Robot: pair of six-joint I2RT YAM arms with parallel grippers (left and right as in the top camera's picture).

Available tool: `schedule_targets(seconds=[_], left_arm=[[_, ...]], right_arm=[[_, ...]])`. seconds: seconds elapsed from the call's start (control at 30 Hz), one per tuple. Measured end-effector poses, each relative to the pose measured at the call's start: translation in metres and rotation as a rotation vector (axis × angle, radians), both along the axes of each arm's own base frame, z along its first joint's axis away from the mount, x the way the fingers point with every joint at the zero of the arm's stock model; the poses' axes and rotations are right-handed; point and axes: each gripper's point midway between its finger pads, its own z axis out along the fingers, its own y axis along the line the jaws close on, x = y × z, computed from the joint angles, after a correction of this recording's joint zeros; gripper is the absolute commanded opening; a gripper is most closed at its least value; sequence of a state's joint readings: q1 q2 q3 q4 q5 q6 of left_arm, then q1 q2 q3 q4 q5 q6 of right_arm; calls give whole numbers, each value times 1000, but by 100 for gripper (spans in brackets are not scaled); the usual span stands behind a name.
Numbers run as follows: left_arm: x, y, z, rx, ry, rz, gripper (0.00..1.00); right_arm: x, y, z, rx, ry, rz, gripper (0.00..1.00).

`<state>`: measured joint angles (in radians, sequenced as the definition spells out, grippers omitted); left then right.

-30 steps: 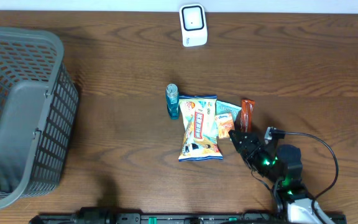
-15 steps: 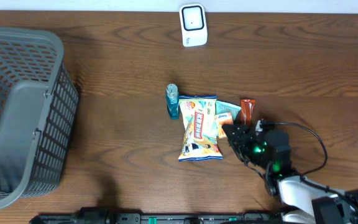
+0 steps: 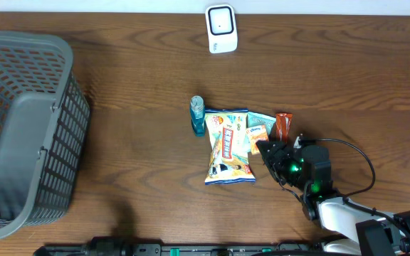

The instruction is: Scan the item barcode

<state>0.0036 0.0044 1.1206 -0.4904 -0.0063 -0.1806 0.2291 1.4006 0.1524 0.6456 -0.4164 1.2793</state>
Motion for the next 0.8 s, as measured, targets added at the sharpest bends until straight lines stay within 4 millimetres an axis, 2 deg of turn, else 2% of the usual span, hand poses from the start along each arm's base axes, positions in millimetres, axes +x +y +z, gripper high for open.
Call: schedule_targets(seconds=[0.13,0.27,0.33,0.6,0.8], left_arm=[[0,0,0,0,0,1,98],[0,0,0,0,0,1,98],[0,0,0,0,0,0,98],[0,0,0,0,0,0,98],[0,0,0,0,0,1,98]], right_arm=[[0,9,10,41,-33,43,72],[3,19,30,101,-97,93,72],[3,22,33,117,-99,103,72],[-2,25,32,148,-68,116,71],[-4,15,13,91,-1,64,60]])
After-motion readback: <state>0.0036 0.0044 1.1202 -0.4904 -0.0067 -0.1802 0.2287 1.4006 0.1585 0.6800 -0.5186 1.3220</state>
